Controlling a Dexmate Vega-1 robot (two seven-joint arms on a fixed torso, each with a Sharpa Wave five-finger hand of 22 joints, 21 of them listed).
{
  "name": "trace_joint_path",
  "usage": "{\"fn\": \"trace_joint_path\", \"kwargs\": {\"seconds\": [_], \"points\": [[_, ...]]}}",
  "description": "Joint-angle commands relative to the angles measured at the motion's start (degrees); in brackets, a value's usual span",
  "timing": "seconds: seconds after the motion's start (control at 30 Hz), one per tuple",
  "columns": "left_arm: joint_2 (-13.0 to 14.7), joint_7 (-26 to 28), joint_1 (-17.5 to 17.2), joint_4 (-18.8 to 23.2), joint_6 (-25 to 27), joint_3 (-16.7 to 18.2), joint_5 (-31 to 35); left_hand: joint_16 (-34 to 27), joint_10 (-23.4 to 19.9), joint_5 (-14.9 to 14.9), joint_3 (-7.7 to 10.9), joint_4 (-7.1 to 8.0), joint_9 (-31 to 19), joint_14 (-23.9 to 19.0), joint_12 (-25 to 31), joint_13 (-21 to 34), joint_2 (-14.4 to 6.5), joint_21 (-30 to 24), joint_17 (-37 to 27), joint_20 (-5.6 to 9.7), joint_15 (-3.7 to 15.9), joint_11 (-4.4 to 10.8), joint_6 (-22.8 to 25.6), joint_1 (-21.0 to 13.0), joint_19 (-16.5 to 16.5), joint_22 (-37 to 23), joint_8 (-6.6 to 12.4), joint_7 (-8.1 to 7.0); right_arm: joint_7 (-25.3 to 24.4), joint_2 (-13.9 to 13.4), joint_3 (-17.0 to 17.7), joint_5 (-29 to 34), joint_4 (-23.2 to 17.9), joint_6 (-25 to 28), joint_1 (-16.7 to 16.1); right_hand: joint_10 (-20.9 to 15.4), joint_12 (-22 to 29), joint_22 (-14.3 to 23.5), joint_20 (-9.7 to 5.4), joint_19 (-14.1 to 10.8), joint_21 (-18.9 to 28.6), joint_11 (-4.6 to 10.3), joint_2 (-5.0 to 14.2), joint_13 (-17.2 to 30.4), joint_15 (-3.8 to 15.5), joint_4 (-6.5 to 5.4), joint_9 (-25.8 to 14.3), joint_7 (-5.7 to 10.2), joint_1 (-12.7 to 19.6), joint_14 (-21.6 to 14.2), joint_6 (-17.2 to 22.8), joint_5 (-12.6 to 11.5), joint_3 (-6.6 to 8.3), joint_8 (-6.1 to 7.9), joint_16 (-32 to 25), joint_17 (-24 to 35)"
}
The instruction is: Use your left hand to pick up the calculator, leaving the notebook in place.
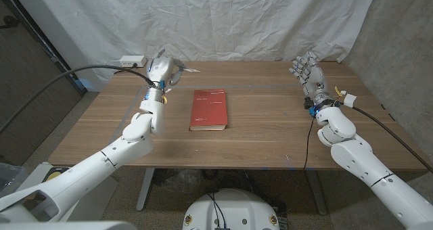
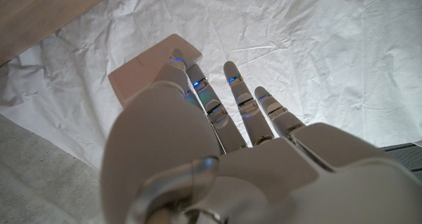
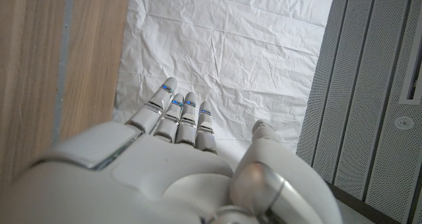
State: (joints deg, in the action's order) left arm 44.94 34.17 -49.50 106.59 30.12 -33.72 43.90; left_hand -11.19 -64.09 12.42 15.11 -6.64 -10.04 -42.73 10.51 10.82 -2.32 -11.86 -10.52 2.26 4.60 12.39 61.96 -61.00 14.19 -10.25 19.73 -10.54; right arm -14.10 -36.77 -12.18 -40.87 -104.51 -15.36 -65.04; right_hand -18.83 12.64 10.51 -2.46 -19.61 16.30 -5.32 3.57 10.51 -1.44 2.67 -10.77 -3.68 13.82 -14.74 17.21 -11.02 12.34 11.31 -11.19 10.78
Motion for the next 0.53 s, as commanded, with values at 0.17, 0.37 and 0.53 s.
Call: {"fn": "trace_joint_path", "kwargs": {"seconds": [0.17, 0.37, 0.53], "points": [[-0.93, 0.53, 0.23, -0.74, -1.14, -0.24, 1.63, 0.22, -0.02, -0.02, 0.64, 0.06, -0.21, 0.03, 0.35, 0.27, -0.26, -0.04, -0.11, 5.93, 7.26, 0.09, 0.31, -0.24, -0.07, -0.19, 0.4, -0.14, 0.32, 0.25, 0.01, -0.75, 0.38, 0.36, 0.35, -0.5, -0.06, 0.28, -0.13, -0.59, -0.1, 0.27, 0.09, 0.29, 0.17, 0.38, -0.22, -0.03, -0.03, -0.6, 0.27, 0.1, 0.09, 0.06, -0.01, 0.14], [-1.5, 0.09, 0.73, -1.21, -1.09, -0.49, 1.78, 0.21, -0.02, -0.07, 0.77, 0.05, -0.32, -0.02, 0.35, 0.27, -0.2, -0.02, -0.1, 5.86, 7.25, 0.1, 0.29, -0.27, -0.1, -0.18, 0.35, -0.17, 0.45, 0.49, -0.09, -0.88, 0.8, 0.44, 0.81, -0.45, -0.09, 0.29, 0.03, -0.49, -0.23, 0.43, 0.12, 0.29, 0.14, 0.4, -0.22, 0.01, -0.05, -0.62, 0.37, 0.11, 0.08, 0.09, 0.0, 0.15], [-1.69, -0.38, 0.86, -0.95, -0.7, -0.41, 1.9, 0.22, -0.07, -0.11, 0.9, 0.02, -0.3, -0.01, 0.36, 0.27, -0.21, -0.02, -0.09, 5.91, 7.28, 0.11, 0.43, -0.35, -0.09, -0.18, 0.33, -0.16, 0.96, 0.79, -0.33, -1.06, 1.59, 0.3, 1.31, -0.51, -0.08, 0.3, 0.05, -0.49, -0.28, 0.33, 0.12, 0.29, 0.14, 0.41, -0.22, 0.07, -0.06, -0.64, 0.44, 0.11, 0.07, 0.12, 0.0, 0.15]]}}
